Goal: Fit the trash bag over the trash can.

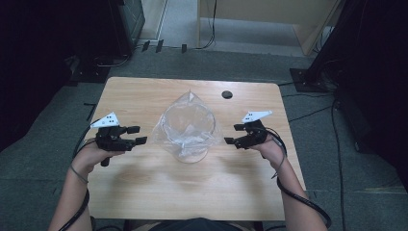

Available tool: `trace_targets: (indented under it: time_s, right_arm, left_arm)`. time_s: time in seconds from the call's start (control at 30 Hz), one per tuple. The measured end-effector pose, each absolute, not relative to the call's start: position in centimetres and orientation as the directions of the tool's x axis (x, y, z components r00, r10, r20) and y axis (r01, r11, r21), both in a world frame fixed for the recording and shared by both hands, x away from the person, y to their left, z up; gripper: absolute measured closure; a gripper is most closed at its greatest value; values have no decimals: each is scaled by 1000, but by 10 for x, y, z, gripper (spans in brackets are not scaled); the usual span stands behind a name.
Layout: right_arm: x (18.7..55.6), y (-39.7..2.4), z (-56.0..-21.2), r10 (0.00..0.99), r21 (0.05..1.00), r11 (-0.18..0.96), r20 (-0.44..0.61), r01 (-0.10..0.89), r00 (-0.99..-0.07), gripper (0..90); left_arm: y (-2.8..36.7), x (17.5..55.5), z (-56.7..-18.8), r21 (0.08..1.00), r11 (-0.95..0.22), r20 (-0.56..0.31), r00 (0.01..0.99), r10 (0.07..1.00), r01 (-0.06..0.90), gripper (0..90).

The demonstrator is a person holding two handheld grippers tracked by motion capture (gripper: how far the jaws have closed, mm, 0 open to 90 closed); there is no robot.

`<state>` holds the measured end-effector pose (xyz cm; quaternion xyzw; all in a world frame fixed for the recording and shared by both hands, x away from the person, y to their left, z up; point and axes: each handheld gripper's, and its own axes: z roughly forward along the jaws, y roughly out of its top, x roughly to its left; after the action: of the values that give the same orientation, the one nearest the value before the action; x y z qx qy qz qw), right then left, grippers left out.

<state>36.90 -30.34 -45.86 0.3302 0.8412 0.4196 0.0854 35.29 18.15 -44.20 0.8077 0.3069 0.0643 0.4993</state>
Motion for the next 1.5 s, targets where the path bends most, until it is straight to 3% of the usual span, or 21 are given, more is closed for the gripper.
trace_targets:
  time_s: [0.57, 1.5]
  right_arm:
    - [372, -319, -471, 649, 734, 446, 130, 513, -750, 256]
    - [383, -335, -504, 688, 676, 475, 115, 564, -717, 255]
  left_arm:
    - [177, 358, -473, 785, -422, -137, 792, 595, 453, 327]
    - [172, 367, -507, 738, -480, -106, 784, 611, 474, 303]
